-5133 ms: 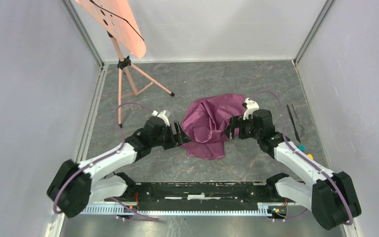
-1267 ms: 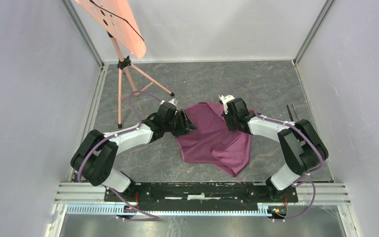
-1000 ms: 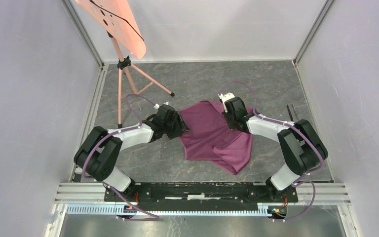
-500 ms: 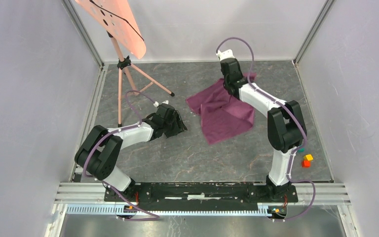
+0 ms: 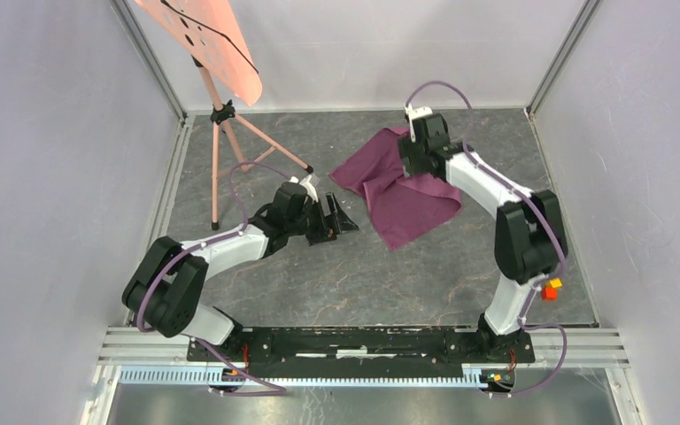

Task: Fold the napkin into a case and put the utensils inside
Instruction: Flatten out the crumpled napkin at the center of the board.

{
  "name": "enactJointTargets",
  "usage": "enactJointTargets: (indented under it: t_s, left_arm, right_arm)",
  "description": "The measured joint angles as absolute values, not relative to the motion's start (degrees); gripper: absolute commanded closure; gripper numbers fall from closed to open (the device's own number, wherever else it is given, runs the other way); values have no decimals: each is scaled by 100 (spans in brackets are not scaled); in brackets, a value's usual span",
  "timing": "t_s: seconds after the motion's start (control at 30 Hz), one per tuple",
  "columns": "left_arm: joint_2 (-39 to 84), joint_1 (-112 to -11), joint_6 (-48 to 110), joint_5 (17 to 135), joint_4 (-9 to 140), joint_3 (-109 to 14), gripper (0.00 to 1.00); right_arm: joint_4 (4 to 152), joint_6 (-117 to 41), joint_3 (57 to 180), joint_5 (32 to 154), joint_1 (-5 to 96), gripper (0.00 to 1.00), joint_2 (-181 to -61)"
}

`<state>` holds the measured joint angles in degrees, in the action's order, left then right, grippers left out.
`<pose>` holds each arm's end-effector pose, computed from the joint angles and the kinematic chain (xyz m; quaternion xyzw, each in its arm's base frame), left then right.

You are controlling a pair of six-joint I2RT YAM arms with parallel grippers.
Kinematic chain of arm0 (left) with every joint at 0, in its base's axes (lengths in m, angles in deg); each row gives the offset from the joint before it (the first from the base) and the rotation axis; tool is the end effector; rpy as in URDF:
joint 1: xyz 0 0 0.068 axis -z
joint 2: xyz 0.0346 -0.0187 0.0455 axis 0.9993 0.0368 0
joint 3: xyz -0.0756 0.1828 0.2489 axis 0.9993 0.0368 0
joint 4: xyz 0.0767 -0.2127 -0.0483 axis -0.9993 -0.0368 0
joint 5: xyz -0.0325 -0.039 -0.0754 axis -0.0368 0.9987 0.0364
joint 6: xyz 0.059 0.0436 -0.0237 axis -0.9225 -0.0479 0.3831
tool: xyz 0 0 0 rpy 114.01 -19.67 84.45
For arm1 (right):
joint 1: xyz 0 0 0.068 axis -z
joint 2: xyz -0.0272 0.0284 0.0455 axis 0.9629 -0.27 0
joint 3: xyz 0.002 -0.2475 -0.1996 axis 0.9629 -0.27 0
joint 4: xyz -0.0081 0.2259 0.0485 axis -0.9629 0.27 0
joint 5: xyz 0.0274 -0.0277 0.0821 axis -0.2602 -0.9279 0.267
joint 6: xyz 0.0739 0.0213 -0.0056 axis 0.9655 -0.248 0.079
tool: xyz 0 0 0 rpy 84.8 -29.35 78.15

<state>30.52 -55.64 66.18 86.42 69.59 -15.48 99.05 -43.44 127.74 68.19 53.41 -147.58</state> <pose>0.2338 -0.1728 0.2367 -0.0419 0.8867 -0.3921 0.2413 0.4089 0.1358 0.2864 -0.0966 0.9082 -0.0598 0.4028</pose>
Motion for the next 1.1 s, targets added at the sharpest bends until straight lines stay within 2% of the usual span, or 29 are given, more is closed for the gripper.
enactJointTargets:
  t_s: [0.13, 0.3, 0.6, 0.73, 0.83, 0.93, 1.03, 1.1]
  left_arm:
    - [3024, -5507, 6791, 9009, 7215, -1397, 9]
    - [2569, -5453, 6874, 9212, 7261, -1058, 8]
    - [1066, -5426, 7138, 9105, 7256, 57, 10]
    - [653, -5396, 7147, 9086, 6782, 308, 11]
    - [320, -5389, 7107, 8961, 6177, 271, 11]
    - [-230, -5389, 7121, 8686, 5718, 280, 12]
    - [-934, -5389, 7278, 8401, 5611, 433, 10]
    - [-1420, -5389, 7483, 8196, 5641, 660, 9]
  right_arm:
    - [9619, -3732, 11185, 7893, 5352, 38, -13809]
    - [9169, -3243, 9814, 8607, 5002, 45, -13388]
    - [8172, -2456, 8437, 8937, 4145, 52, -12835]
    - [7519, -1862, 8260, 9108, 3629, 52, -12905]
    - [7162, -1483, 8420, 9396, 3004, 48, -13193]
    - [7173, -1263, 8673, 9492, 2580, 39, -13241]
    - [7508, -1182, 9038, 9158, 2633, 28, -13027]
    - [7809, -1121, 9277, 8714, 2801, 27, -12828]
